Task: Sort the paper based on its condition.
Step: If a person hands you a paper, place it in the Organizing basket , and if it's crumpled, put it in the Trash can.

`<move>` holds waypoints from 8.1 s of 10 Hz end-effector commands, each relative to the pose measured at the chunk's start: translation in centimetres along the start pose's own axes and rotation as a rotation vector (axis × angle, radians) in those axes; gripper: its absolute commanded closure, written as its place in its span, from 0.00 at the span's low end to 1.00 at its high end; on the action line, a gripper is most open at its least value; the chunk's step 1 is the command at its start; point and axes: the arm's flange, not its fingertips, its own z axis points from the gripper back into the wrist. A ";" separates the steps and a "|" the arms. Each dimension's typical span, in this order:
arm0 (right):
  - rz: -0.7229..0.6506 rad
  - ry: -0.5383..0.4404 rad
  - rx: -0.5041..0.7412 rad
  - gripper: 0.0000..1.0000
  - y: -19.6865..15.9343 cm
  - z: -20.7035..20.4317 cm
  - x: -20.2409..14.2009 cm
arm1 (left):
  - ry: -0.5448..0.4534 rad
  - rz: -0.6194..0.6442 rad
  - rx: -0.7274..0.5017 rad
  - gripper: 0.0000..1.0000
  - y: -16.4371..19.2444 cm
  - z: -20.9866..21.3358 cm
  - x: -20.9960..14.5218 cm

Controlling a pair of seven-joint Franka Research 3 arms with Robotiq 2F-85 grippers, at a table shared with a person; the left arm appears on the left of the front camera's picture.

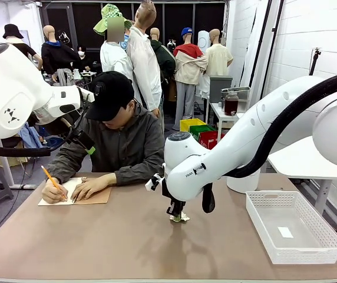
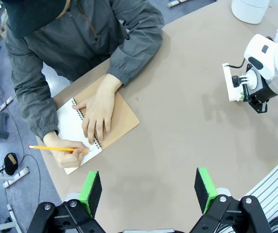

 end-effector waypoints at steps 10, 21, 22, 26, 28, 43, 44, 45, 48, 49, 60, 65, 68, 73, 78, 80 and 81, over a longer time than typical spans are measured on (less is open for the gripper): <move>-0.264 -0.049 -0.151 1.00 -8.0 15.2 -7.4 | 0.001 0.001 0.000 0.00 0.1 0.1 0.1; -0.326 -0.047 -0.172 1.00 -13.6 16.5 -8.9 | 0.001 0.001 0.000 0.00 0.1 0.1 0.1; -0.352 -0.027 -0.208 1.00 -14.9 16.4 -9.0 | 0.001 0.001 0.000 0.00 0.1 0.1 0.1; -0.424 0.055 -0.299 1.00 -20.1 15.8 -9.3 | 0.001 0.001 0.000 0.00 0.1 0.1 0.1; -0.429 0.066 -0.336 1.00 -22.4 15.8 -9.0 | 0.001 0.001 0.000 0.00 0.1 0.1 0.1; -0.412 0.180 -0.424 1.00 -29.1 10.9 -8.7 | 0.001 0.001 0.000 0.00 0.1 0.1 0.1; -0.414 0.187 -0.423 1.00 -29.3 10.7 -8.6 | 0.001 0.001 0.000 0.00 0.1 0.1 0.1; -0.410 0.190 -0.419 1.00 -29.6 10.5 -8.6 | 0.001 0.001 0.000 0.00 0.1 0.1 0.1; -0.421 0.196 -0.417 1.00 -30.0 10.0 -8.6 | 0.001 0.001 0.000 0.00 0.1 0.1 0.1; -0.421 0.194 -0.415 1.00 -30.1 10.0 -8.6 | 0.001 0.001 0.000 0.00 0.1 0.1 0.1; -0.447 0.166 -0.367 0.00 -29.3 11.7 -8.6 | 0.001 0.001 0.000 0.00 0.1 0.1 0.1; -0.435 0.179 -0.364 0.00 -28.5 12.1 -8.3 | 0.001 0.001 0.000 0.00 0.1 0.1 0.1; -0.435 0.179 -0.364 0.00 -28.5 12.1 -8.3 | 0.001 0.001 0.000 0.00 0.1 0.1 0.1; -0.435 0.179 -0.364 0.00 -28.5 12.1 -8.3 | 0.001 0.001 0.000 0.00 0.1 0.1 0.1; -0.437 0.191 -0.362 0.00 -28.2 12.4 -8.3 | 0.001 0.001 0.000 0.00 0.1 0.1 0.1; -0.399 0.066 -0.230 0.00 -24.9 15.2 -9.1 | 0.001 0.001 0.000 0.00 0.1 0.1 0.1; -0.377 0.015 -0.188 0.00 -23.1 16.6 -9.4 | 0.001 0.001 0.000 0.00 0.1 0.1 0.1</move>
